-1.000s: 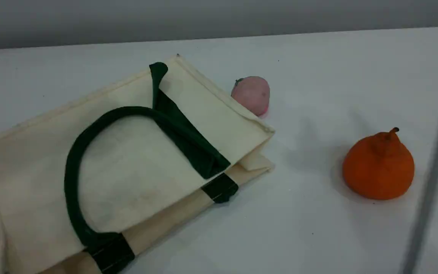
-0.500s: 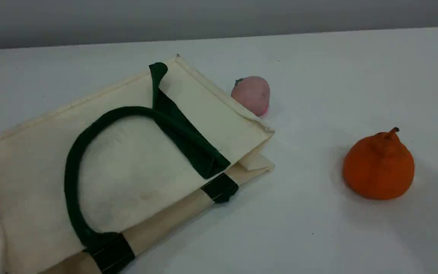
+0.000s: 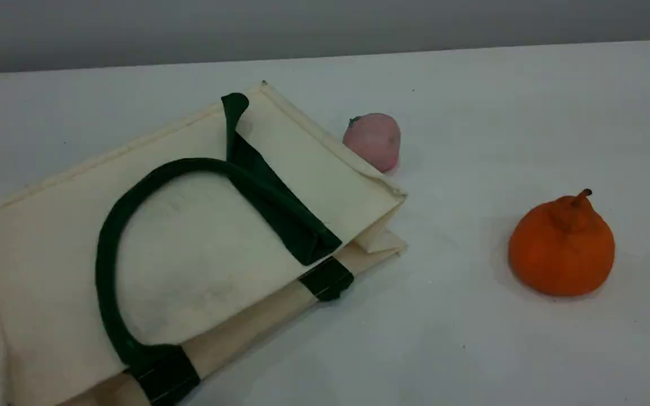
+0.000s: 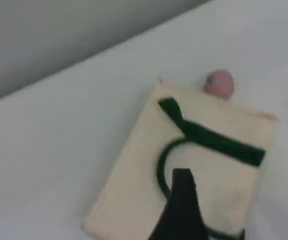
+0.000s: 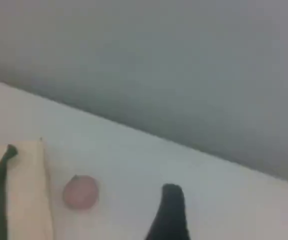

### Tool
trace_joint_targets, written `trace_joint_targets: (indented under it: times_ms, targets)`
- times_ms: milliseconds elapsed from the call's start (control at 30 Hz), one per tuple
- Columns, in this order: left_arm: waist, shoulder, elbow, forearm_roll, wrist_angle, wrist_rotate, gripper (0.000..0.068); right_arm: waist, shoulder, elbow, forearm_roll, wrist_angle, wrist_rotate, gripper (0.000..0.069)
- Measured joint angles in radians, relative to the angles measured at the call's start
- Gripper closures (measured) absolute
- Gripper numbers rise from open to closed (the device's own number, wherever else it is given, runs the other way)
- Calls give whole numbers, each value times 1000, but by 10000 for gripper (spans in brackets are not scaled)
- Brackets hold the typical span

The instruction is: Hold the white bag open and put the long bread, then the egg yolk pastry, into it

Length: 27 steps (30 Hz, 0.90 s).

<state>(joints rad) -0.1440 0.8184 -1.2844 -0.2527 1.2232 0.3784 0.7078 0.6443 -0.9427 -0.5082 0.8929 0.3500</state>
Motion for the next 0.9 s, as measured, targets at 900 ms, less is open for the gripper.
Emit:
trace_joint_targets:
  times_ms: [900]
  targets:
    - [0,-582,652,-11,-3,-88,143,0,-515,389,589,253,-493,132]
